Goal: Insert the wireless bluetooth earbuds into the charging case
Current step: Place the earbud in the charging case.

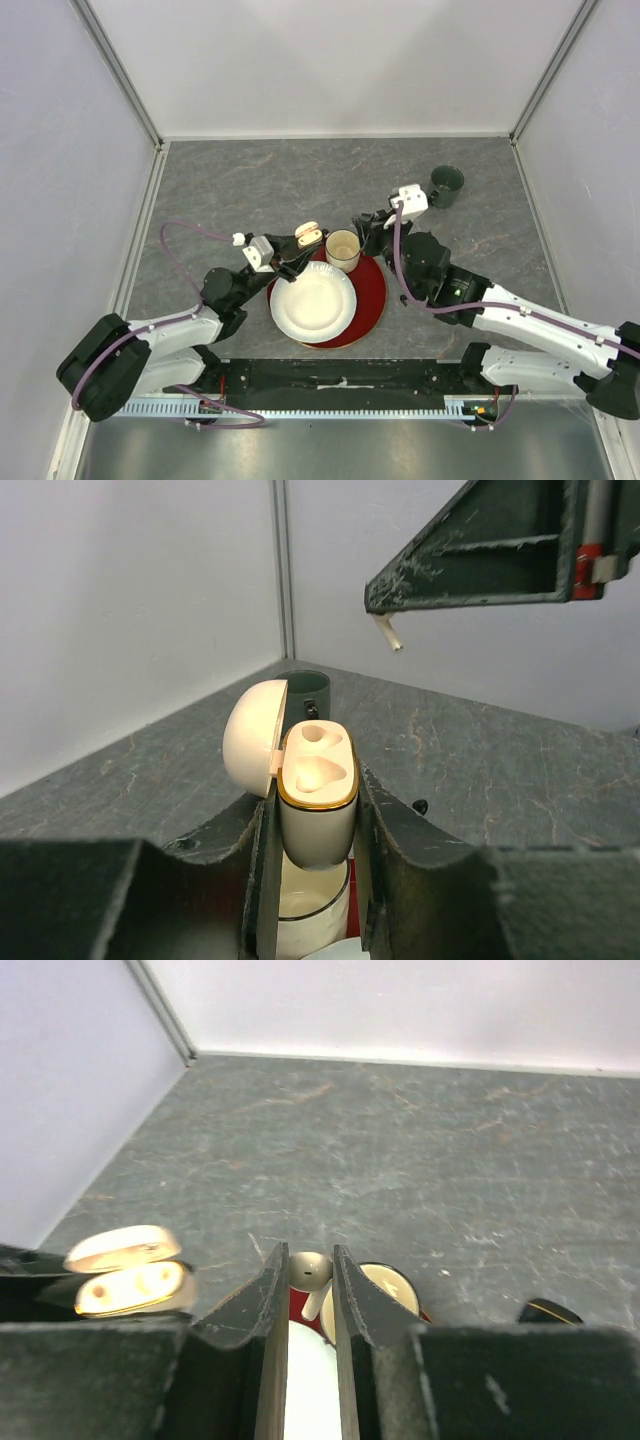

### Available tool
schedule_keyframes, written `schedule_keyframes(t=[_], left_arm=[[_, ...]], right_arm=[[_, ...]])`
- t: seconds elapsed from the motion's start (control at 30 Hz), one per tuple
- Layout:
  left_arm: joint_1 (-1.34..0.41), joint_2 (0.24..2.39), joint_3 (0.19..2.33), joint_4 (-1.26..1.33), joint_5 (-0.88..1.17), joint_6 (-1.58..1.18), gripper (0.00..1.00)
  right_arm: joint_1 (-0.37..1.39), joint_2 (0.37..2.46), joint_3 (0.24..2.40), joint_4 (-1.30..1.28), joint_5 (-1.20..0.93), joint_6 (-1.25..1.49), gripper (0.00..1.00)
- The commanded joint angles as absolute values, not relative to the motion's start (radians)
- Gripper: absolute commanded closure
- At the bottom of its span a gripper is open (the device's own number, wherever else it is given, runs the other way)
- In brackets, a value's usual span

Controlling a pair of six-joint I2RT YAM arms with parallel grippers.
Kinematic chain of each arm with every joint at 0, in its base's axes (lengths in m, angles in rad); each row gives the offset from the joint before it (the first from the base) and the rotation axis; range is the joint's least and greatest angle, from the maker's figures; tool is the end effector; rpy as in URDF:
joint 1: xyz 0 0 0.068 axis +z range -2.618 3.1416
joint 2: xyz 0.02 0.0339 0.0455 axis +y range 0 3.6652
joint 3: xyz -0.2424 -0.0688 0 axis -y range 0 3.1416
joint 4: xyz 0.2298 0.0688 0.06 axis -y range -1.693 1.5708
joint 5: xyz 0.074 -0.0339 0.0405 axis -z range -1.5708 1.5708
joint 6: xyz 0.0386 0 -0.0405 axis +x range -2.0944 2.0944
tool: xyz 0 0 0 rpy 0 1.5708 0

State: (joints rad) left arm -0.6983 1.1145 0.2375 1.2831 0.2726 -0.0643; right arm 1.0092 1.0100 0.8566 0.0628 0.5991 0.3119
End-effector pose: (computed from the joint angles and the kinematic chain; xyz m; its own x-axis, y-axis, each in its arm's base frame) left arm 0.1529 -0.1419 0.2367 0.2500 -0.2906 -0.9236 0.8264 0.5611 0.0471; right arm 0.1424 0.1854 0.3334 -0.1686 0.2079 -0.9635 -0.3659 0.8945 0.2571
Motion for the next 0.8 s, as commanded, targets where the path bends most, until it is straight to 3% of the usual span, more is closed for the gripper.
schedule_keyframes(t=[0.0,0.23,0.77], left_arm=[[-0.703,1.149,0.276,1.391,0.288,-0.097,0.98],[-0.707,1.192,0.293,1.427,0.298,-0.107,0.98],[-0.712,1.172,0.296,1.424,0.293,-0.121,0.98]], right_arm=[[1.097,1.037,0.893,0.264,0.708,0.195,1.00],[1.204,1.135,0.900,0.455,0.773,0.049,1.00],[1.230,1.215,0.887,0.543,0.700,0.046,1.00]])
